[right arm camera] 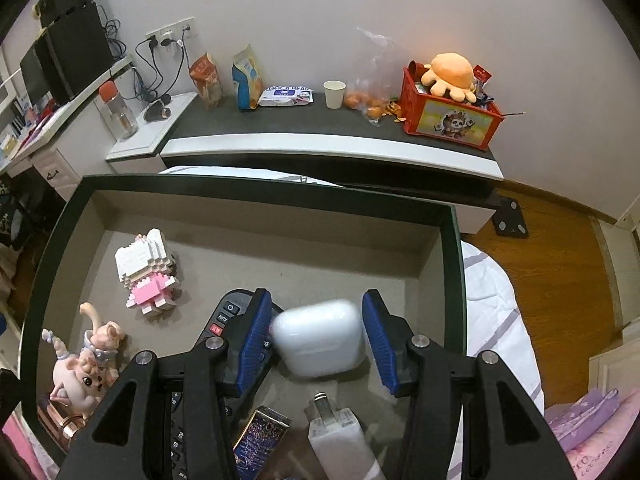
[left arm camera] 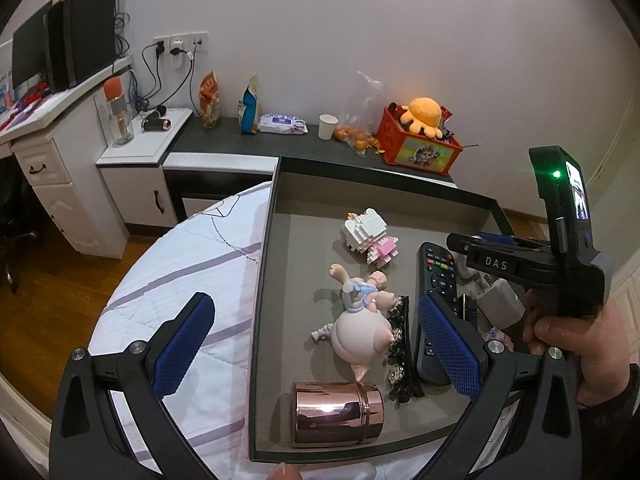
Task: Organize rigid objects
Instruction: 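Withdraw the open right gripper from the box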
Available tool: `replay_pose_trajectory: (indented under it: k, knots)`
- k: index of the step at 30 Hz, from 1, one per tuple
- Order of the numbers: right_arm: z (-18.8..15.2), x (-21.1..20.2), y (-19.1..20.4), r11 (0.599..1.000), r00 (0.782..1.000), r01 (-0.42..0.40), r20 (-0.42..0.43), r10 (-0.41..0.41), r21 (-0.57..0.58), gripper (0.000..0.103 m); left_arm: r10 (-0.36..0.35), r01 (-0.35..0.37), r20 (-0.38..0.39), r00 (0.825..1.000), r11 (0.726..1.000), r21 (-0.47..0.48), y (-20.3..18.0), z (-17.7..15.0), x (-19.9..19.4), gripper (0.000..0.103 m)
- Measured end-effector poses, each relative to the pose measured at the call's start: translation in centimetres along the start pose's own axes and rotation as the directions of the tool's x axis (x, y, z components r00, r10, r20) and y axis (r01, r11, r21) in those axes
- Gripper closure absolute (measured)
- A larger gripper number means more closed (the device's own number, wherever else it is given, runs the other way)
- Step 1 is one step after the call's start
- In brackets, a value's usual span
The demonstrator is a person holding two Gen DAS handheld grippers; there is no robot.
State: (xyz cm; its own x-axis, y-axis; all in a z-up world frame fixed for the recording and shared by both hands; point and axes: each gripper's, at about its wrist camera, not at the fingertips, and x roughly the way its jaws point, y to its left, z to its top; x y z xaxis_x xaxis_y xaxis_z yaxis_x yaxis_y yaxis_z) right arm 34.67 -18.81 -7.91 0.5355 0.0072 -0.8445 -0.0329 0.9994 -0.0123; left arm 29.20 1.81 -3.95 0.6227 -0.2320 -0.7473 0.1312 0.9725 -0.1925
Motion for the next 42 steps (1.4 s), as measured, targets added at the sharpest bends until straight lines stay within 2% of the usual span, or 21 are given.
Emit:
replay_pose_trajectory:
  k: [1, 3, 5, 6, 14, 24, 33, 42]
  knots:
    - [0.0, -0.1, 0.1, 1.000, 1.000, 0.003, 0.004, -0.003, -0.003, 0.053, 0.000, 0.000, 0.002, 1.000, 1.000, 0.000, 0.0, 0.0, 0.0, 0.000]
    - [0.1, -0.4, 0.1, 1.000, 1.000, 0.013, 0.018, -0.013, -0.006, 0.044, -0.001, 0.001, 0.005, 1.000, 1.000, 0.000, 0.0, 0.0, -0.2, 0.000]
    - [0.0, -1.0, 0.2, 1.000, 0.999, 0.013, 0.038, -0.013, -0.003, 0.028, 0.001, -0.001, 0.009, 1.000, 1.000, -0.002, -0.1, -0.1, -0.4, 0.000]
    - [0.0, -1.3, 0.2, 1.000, 0.999, 0.011, 0.047, -0.011, -0.001, 0.025, 0.003, -0.003, 0.011, 1.000, 1.000, -0.004, -0.1, -0.2, -0.6, 0.000]
    - [-2.0, -5.8, 1.0, 1.000, 0.992, -0.004, 0.122, 0.003, 0.007, 0.021, 0.012, -0.011, 0.044, 0.999, 1.000, -0.009, -0.4, -1.3, -3.5, 0.000]
    - [-8.5, -13.0, 2.6, 0.997, 0.979, -0.071, 0.196, 0.062, 0.041, 0.021, 0.023, -0.023, 0.071, 0.997, 1.000, 0.001, -1.3, -5.3, -9.7, 0.000]
    - [-15.0, -17.4, 4.4, 0.991, 0.969, -0.130, 0.214, 0.120, 0.034, 0.021, 0.058, -0.059, 0.069, 0.996, 0.998, 0.018, -2.1, -11.0, -14.3, 0.000]
    - [-20.3, -19.0, 4.4, 0.989, 0.972, -0.138, 0.198, 0.126, 0.047, 0.020, 0.089, -0.090, 0.054, 0.995, 0.996, 0.018, -2.2, -14.9, -15.0, 0.000]
